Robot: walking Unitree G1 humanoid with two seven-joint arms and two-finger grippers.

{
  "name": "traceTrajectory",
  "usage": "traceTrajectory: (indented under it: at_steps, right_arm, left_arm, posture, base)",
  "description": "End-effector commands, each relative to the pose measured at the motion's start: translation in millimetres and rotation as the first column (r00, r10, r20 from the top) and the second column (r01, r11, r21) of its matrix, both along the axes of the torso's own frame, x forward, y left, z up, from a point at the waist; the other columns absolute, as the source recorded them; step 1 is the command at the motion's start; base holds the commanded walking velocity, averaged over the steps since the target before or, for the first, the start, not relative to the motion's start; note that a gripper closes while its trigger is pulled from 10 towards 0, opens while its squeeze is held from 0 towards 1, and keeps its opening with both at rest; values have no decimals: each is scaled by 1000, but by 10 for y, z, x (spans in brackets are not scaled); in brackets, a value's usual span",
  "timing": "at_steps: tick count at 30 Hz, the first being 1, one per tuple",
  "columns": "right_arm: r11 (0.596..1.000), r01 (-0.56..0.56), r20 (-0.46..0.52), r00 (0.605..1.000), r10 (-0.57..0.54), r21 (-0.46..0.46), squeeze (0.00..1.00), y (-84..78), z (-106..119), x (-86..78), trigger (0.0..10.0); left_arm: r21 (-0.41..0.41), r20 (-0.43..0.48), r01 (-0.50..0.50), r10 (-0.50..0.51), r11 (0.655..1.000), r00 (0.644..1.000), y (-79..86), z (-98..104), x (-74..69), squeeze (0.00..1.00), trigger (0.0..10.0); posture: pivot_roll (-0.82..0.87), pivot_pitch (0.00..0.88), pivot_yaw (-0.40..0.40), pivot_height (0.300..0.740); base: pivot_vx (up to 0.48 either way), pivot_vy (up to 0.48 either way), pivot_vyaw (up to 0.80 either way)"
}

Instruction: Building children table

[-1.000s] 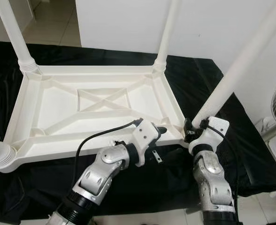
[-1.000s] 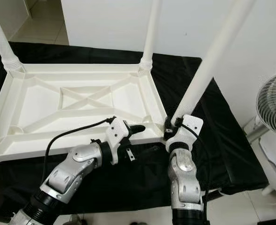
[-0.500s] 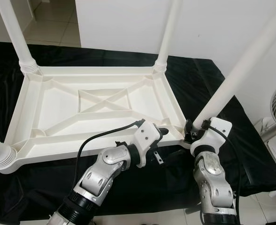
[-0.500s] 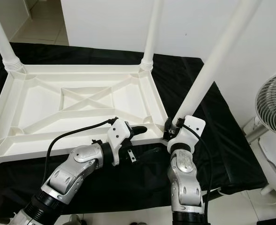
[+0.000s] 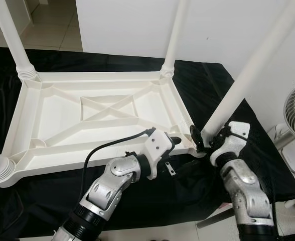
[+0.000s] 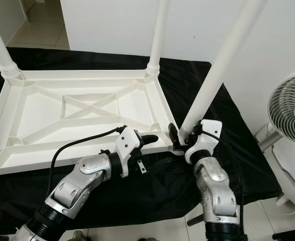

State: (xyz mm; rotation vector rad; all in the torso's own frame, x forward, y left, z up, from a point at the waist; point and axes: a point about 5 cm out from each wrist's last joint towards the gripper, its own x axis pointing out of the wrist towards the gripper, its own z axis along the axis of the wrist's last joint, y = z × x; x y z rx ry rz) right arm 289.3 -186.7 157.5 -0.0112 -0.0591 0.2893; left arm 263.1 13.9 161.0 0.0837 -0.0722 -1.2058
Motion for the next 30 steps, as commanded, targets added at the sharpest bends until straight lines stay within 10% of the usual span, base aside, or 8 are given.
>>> traceTrajectory:
  at_steps: [1,9,11,14,24,26,27,30]
  right_arm:
    - [995,-84,-19,996,83,-61,0,-153,-20,39,10000]
    - [959,-243,-93,968,231,-148,0,-264,-123,117,10000]
    - [947,-281,-109,958,265,-159,0,-263,-154,153,2824]
    - [944,-289,-113,955,274,-158,0,-262,-166,172,0]
    - [924,-364,-113,929,352,-118,0,-271,-220,210,0]
    - [928,-353,-110,933,342,-116,0,-263,-230,199,1373]
    - [937,-336,-106,939,327,-94,0,-239,-233,184,10000]
    - [943,-325,-103,943,316,-77,0,-221,-234,170,10000]
  left_arm:
    - [6,1,9,-9,1000,1000,-10,-10,-1,0,10000]
    - [5,2,-4,4,1000,1000,18,0,7,0,10000]
    - [6,1,-6,6,1000,1000,22,-1,4,0,10000]
    - [5,0,-6,6,1000,1000,23,-1,3,0,10000]
    - [5,2,-7,7,1000,1000,26,8,4,0,10000]
    - [5,2,-7,7,1000,1000,25,7,6,0,10000]
    - [5,2,-6,6,1000,1000,24,8,7,0,10000]
    - [4,3,-6,6,1000,1000,24,8,5,0,10000]
  posture:
    - [28,91,-99,740]
    - [38,96,-95,740]
    - [39,97,-93,740]
    - [39,97,-93,740]
    - [42,96,-92,740]
    - [42,96,-92,740]
    - [40,97,-94,740]
    - [37,97,-95,740]
  base:
    - [0,0,0]
    - [0,0,0]
    - [0,0,0]
    - [0,0,0]
    - [0,0,0]
    - [0,0,0]
    - [0,0,0]
    - [0,0,0]
